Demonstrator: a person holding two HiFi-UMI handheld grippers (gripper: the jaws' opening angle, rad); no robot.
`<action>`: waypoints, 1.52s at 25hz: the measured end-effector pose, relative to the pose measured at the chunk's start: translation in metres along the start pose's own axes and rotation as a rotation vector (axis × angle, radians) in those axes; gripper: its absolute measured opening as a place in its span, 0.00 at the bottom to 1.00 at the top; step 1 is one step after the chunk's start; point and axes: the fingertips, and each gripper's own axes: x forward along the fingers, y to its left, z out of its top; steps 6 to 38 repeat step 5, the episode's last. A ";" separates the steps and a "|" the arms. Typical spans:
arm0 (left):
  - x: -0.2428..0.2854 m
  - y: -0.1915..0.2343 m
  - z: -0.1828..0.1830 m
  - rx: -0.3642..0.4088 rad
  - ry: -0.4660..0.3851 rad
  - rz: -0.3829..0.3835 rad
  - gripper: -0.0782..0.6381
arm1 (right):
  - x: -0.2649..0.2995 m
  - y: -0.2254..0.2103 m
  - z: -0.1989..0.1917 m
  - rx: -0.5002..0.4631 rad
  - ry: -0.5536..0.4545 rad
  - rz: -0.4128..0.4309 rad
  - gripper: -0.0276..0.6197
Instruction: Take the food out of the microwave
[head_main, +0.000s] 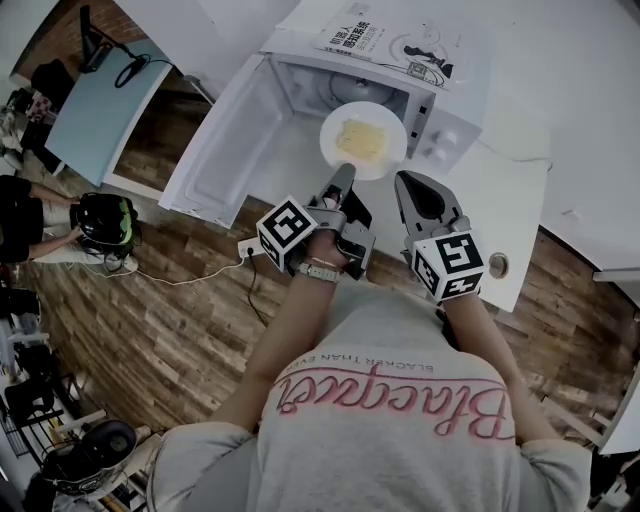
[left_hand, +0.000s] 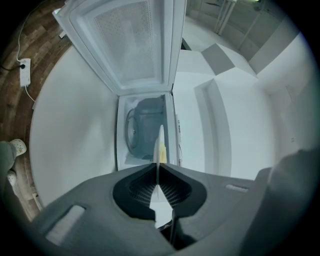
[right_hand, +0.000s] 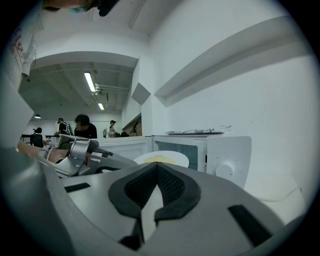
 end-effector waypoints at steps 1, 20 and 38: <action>0.001 0.000 -0.001 -0.001 0.001 0.001 0.13 | 0.000 -0.001 -0.001 0.000 0.002 0.000 0.06; 0.002 0.000 -0.003 -0.006 0.002 0.006 0.14 | 0.000 -0.002 -0.001 0.002 0.005 0.005 0.05; 0.002 0.000 -0.003 -0.006 0.002 0.006 0.14 | 0.000 -0.002 -0.001 0.002 0.005 0.005 0.05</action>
